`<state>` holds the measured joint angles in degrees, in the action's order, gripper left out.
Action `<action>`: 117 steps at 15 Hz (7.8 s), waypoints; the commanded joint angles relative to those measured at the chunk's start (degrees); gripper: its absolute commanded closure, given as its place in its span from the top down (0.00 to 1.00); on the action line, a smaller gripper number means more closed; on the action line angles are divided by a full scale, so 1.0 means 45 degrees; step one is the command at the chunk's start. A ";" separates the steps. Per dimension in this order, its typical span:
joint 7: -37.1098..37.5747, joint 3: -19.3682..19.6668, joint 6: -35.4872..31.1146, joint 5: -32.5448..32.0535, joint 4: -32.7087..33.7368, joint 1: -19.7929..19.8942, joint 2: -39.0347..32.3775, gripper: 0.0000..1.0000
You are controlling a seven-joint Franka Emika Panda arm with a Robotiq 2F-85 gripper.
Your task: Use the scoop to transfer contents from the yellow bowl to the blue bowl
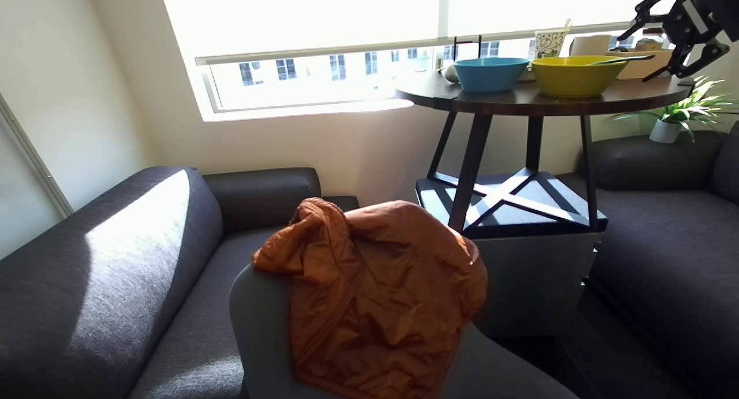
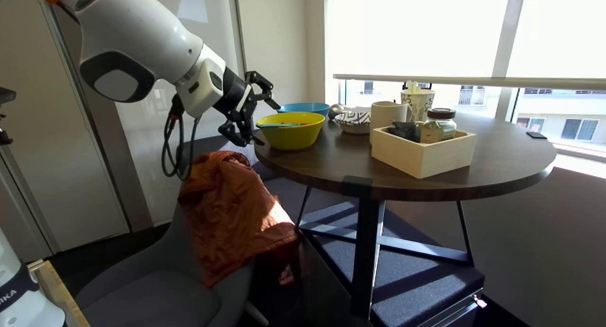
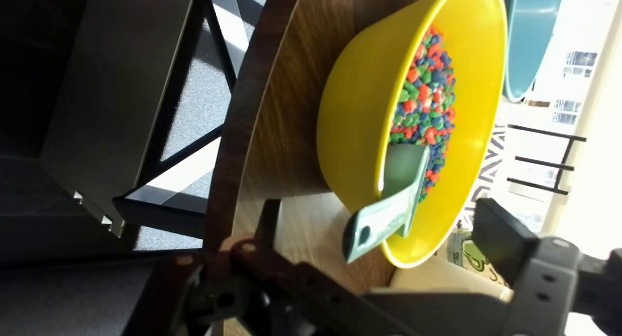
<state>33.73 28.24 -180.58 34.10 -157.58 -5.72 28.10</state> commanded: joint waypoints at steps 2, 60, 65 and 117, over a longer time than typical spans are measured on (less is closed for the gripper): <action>-0.0007 0.0078 -0.0008 0.0000 0.0000 -0.0036 0.0001 1.00; -0.3141 0.5340 -0.0660 -0.0250 0.0326 -0.5064 0.2800 0.30; -0.3331 0.4822 -0.0455 -0.0361 0.0346 -0.4484 0.2740 0.01; -0.8134 -0.3433 1.3593 -0.6323 0.9674 0.3553 -0.2761 0.02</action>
<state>-0.79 13.30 -118.50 9.04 -115.75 9.63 17.14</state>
